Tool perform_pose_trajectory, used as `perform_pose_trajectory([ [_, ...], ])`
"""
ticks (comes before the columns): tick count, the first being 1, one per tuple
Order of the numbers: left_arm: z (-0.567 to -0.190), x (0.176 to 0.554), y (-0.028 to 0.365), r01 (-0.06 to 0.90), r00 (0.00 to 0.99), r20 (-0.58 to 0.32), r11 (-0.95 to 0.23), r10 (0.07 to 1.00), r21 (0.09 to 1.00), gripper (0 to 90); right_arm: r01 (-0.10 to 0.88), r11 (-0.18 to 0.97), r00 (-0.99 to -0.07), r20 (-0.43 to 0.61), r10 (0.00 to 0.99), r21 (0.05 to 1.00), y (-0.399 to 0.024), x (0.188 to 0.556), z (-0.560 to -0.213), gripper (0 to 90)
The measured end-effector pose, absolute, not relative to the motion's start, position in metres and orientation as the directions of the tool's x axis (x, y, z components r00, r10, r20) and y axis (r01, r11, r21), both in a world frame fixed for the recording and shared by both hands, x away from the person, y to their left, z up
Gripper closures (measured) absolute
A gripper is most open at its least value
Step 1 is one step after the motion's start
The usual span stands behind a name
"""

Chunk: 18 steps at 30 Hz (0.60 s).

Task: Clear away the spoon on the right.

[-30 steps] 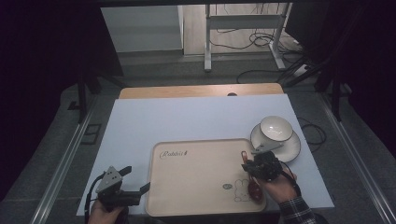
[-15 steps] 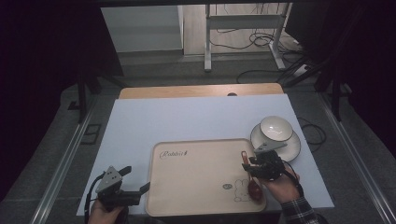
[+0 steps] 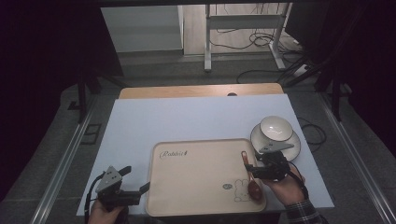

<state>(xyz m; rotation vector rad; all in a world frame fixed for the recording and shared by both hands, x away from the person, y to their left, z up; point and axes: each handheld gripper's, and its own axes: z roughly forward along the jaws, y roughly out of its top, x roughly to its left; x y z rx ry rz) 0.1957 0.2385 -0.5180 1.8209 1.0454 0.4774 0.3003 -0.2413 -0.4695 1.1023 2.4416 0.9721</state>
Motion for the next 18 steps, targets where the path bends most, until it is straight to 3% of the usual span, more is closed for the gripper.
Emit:
perform_pose_trajectory([
  [18,-0.518,0.196,0.239,0.453,0.556,-0.118,-0.181,0.823,0.873,5.1,0.513,0.443,-0.649,-0.006,0.761,0.735,-0.26,0.292,-0.467,16.7],
])
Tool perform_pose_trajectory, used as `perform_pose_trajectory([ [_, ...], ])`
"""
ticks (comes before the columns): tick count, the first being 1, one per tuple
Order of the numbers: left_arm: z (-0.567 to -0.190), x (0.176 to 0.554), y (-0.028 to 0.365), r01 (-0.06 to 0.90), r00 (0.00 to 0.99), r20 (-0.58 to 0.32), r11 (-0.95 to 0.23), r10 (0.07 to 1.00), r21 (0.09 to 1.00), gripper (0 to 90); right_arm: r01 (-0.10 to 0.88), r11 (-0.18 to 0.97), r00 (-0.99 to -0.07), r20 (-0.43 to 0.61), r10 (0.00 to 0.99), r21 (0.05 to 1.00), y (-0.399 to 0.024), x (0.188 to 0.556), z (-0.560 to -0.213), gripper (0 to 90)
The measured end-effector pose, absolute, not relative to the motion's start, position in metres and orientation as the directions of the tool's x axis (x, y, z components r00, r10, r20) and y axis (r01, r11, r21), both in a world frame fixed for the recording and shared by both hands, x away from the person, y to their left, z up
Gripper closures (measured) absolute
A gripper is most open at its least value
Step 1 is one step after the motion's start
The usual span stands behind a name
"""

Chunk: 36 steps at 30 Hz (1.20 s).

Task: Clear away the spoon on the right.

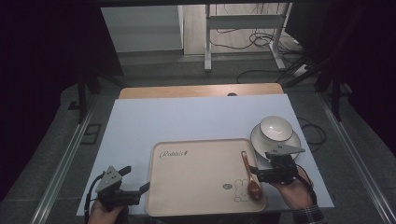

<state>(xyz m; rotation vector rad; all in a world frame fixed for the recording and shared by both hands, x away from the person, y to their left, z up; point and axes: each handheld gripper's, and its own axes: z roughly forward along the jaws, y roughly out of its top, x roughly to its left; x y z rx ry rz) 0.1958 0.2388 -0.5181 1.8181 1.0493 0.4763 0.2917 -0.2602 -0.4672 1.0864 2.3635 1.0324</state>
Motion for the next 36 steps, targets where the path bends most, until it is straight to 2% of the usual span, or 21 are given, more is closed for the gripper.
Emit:
perform_pose_trajectory([
  [18,-0.518,0.196,0.238,0.455,0.556,-0.116,-0.184,0.823,0.871,5.1,0.503,0.427,-0.644,-0.004,0.765,0.752,-0.276,0.276,-0.458,4.6],
  [36,-0.518,0.196,0.238,0.454,0.556,-0.112,-0.188,0.823,0.871,5.1,0.492,0.409,-0.632,-0.008,0.775,0.768,-0.291,0.257,-0.454,0.9],
])
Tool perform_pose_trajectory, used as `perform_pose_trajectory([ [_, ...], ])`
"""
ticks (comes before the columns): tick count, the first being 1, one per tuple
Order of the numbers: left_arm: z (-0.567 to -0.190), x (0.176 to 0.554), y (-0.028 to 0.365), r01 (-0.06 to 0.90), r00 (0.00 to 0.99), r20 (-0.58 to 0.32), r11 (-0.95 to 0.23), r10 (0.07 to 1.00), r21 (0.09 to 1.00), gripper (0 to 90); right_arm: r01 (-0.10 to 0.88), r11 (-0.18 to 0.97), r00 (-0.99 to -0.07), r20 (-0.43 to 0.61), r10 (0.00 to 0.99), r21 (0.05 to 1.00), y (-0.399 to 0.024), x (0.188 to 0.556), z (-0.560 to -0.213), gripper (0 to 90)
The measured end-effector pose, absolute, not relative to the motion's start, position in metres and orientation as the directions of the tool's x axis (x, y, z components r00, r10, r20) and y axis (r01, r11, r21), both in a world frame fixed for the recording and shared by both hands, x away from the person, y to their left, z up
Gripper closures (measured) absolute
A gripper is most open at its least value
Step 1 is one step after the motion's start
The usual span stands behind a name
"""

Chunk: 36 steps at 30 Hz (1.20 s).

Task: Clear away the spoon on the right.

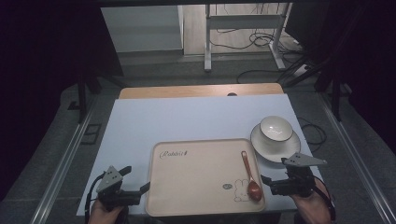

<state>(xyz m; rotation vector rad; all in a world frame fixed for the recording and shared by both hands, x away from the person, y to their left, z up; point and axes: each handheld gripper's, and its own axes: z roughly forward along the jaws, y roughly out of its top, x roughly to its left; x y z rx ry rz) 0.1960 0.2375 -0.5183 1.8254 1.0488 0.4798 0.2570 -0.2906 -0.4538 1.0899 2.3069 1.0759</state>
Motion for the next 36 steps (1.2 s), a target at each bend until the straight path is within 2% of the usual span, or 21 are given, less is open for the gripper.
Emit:
perform_pose_trajectory([
  [15,-0.518,0.196,0.238,0.456,0.555,-0.114,-0.186,0.824,0.871,5.1,0.507,0.356,-0.579,0.005,0.815,0.785,-0.304,0.241,-0.458,0.0],
  [22,-0.518,0.196,0.237,0.457,0.552,-0.113,-0.186,0.826,0.87,5.0,0.477,0.314,-0.54,-0.008,0.842,0.821,-0.311,0.229,-0.462,0.0],
  [36,-0.518,0.196,0.238,0.457,0.551,-0.113,-0.185,0.827,0.87,4.9,0.47,0.242,-0.499,0.029,0.866,0.849,-0.324,0.218,-0.484,0.0],
])
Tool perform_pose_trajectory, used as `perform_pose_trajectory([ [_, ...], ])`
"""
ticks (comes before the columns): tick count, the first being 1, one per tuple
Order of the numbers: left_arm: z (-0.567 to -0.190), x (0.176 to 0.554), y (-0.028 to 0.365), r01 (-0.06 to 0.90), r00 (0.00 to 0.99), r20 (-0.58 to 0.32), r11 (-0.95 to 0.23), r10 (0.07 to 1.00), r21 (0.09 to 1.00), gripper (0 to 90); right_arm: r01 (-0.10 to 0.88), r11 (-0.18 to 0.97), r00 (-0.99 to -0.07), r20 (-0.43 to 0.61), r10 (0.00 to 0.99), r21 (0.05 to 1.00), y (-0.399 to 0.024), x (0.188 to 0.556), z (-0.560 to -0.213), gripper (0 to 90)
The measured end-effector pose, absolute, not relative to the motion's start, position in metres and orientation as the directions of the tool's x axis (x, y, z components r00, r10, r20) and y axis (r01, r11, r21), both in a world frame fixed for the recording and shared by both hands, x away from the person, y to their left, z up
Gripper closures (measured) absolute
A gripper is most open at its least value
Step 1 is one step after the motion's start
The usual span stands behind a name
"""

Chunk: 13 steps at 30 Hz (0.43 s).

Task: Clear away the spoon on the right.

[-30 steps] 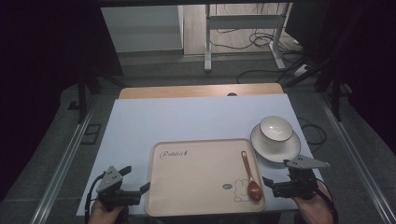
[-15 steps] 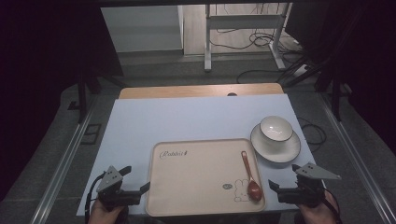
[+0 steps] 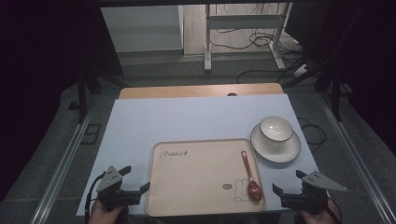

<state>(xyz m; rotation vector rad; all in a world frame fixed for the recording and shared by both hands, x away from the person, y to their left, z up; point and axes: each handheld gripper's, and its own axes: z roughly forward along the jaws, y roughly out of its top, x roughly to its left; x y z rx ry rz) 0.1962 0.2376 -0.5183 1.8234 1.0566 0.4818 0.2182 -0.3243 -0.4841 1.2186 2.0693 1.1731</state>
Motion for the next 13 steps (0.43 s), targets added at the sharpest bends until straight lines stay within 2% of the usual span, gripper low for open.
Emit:
perform_pose_trajectory([
  [13,-0.5181,0.1961,0.2369,0.454,0.553,-0.106,-0.192,0.826,0.87,4.9,0.49,0.255,-0.493,0.024,0.87,0.833,-0.3241,0.22,-0.4889,0.0],
])
